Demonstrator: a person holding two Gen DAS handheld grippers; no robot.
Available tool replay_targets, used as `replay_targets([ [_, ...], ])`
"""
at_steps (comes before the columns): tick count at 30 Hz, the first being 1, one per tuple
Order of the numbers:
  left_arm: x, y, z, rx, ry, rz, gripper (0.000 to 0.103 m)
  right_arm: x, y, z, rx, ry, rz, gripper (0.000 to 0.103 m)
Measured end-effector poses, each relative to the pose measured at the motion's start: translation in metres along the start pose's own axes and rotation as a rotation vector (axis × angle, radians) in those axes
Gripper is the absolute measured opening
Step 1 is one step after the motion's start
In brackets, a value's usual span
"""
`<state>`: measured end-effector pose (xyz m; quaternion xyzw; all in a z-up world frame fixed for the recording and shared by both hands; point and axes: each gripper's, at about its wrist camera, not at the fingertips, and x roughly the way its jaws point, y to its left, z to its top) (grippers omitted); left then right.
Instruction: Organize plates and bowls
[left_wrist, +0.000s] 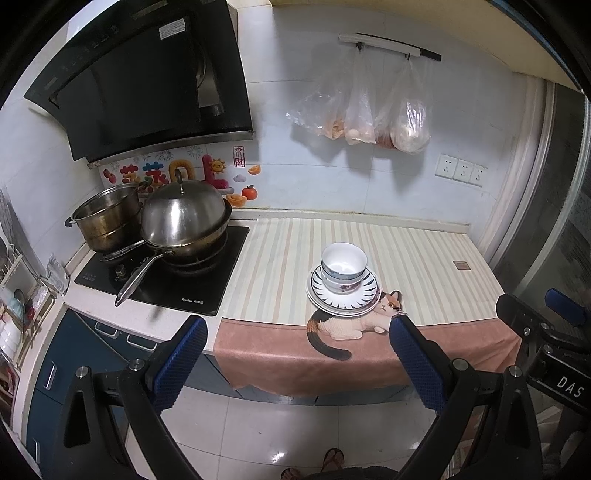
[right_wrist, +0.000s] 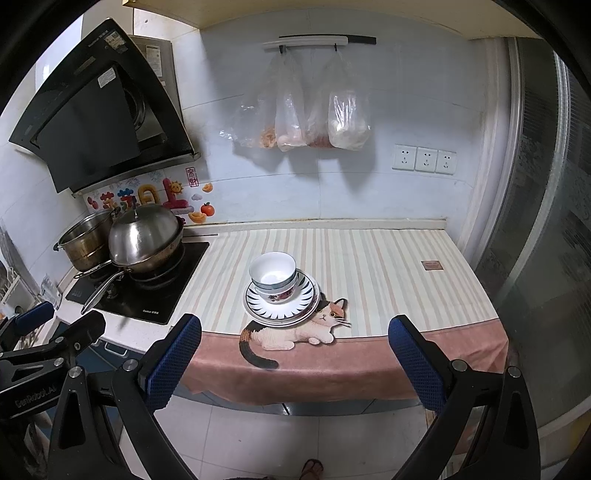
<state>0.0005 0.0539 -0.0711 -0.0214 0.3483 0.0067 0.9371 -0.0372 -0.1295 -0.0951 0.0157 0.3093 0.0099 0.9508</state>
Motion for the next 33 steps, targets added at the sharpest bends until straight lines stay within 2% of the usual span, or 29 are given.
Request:
replay_targets([
  [33, -0.0009, -0.001, -0.0032, -0.006, 0.007, 0.006, 0.101, -0.004, -0.0012, -0.0075, 0.005, 0.004, -0.006, 0.103],
])
